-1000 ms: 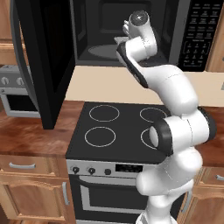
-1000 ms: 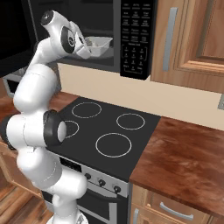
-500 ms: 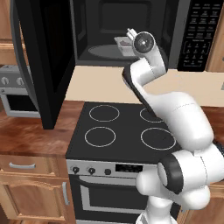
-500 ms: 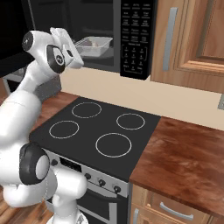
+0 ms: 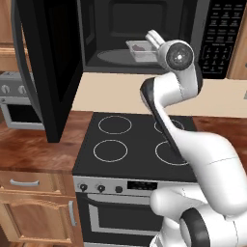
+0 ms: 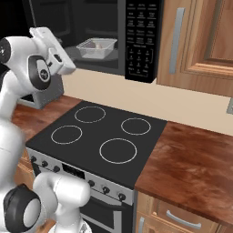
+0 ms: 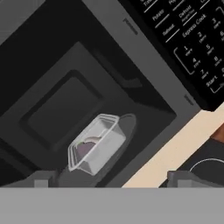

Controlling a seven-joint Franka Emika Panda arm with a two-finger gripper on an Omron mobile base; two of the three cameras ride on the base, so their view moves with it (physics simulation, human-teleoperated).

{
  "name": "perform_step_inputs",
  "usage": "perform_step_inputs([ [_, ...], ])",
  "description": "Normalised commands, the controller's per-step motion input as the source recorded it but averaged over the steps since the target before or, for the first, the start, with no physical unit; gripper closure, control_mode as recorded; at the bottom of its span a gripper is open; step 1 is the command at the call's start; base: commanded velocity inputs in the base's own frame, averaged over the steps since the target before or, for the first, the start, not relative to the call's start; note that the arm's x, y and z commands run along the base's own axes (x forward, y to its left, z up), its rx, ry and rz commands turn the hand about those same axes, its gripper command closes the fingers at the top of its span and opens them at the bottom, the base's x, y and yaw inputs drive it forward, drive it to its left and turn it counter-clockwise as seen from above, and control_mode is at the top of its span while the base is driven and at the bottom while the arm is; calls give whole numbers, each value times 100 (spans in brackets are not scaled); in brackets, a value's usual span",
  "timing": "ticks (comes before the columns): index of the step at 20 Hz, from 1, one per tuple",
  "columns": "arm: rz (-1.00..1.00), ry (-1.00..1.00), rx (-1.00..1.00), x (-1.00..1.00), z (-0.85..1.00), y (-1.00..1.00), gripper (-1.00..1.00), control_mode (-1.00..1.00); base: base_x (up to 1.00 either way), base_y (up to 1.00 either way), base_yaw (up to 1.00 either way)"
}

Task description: Place the tupperware containing the fish and eggplant meal in the microwave. Close the microwave door and press the start button to reheat the meal.

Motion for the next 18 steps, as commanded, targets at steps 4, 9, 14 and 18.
perform_step_inputs([
  [4,23,13,-27,-100,14,17,-100,-100,0,0,0],
  [9,22,12,-37,-100,7,21,-100,-100,0,0,0],
  [14,16,4,-48,-83,-3,41,-100,-100,0,0,0],
  [18,10,0,-48,-46,-25,44,-100,-100,0,0,0],
])
